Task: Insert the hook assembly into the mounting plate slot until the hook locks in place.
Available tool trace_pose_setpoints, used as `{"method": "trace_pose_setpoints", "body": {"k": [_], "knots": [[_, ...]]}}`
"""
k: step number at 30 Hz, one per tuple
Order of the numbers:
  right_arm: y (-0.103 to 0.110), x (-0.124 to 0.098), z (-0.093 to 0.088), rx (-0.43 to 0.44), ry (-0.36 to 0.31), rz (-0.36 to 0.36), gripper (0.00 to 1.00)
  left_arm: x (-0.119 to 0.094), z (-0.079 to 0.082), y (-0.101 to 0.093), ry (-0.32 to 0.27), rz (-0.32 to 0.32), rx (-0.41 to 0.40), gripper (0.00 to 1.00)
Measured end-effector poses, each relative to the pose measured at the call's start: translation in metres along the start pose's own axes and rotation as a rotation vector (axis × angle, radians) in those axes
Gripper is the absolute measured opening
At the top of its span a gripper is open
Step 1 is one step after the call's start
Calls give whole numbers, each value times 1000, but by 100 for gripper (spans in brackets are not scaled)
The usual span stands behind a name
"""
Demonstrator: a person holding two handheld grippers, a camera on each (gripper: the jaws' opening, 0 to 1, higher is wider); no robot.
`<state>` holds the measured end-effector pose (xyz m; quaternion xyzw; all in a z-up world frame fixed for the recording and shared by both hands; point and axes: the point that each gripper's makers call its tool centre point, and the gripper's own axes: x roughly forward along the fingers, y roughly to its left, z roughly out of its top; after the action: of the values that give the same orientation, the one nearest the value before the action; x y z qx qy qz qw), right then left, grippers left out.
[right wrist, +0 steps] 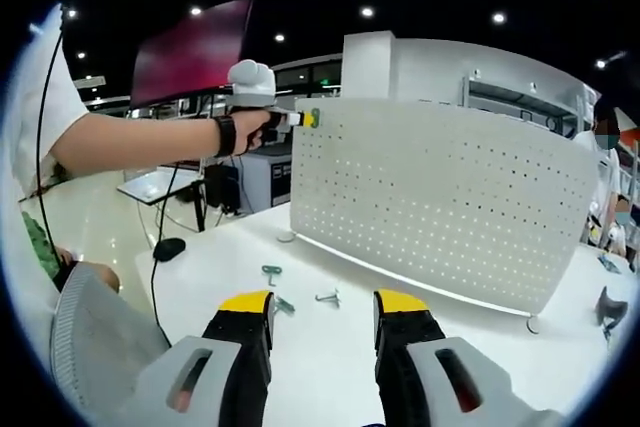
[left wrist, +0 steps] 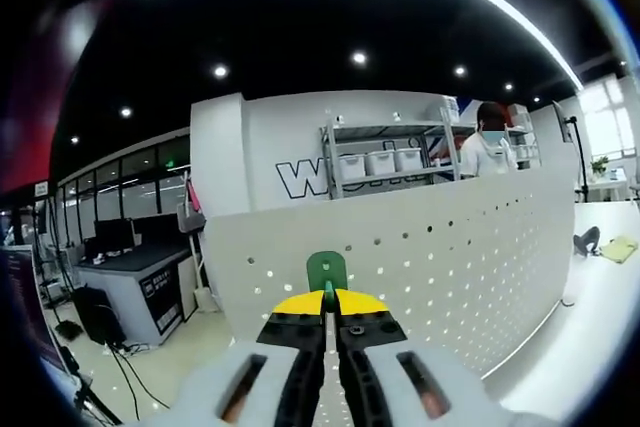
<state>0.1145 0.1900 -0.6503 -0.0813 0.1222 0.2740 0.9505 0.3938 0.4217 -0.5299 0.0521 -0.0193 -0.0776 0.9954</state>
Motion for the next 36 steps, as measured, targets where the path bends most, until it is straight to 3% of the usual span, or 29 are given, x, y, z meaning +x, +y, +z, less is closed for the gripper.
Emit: {"method": "trace_pose_setpoints", "body": {"k": [18,28,36], "knots": [[-10,1,-2,10,12,-25,39,25,0,6,15,14,-2,2],[-9,1,-6,17,13,-34,39,26,-5,6,24,11,-22,2],[-12,1,-7,19,15,-40,39,27,-6,6,30,8,10,3]]}}
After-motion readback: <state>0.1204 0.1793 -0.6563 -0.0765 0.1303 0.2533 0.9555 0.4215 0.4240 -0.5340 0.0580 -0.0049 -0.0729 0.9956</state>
